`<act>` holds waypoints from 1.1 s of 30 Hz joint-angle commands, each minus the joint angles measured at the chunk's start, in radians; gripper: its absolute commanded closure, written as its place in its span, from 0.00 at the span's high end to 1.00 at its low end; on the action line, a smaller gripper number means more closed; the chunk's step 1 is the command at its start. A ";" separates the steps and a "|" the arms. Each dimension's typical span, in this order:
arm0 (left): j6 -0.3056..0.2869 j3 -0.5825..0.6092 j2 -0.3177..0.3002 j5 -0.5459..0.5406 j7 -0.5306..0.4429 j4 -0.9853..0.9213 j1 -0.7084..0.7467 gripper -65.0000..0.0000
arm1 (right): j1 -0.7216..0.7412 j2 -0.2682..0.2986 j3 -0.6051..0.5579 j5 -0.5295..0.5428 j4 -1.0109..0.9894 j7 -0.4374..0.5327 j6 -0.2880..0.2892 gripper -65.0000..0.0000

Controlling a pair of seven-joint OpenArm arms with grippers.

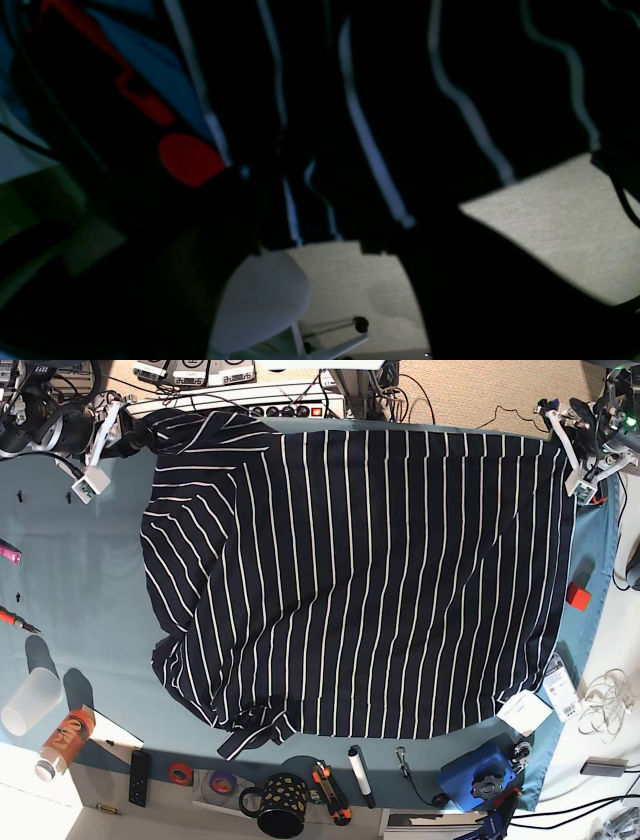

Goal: Layout the t-shirt on the table in an organized manner, then fold the t-shirt properly
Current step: 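Release the shirt with the right gripper and move it aside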

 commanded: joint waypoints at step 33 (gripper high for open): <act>0.082 -0.012 -0.016 0.064 -0.026 0.010 -0.091 0.42 | 0.713 -0.024 -0.294 -0.364 -0.664 0.243 0.000 0.29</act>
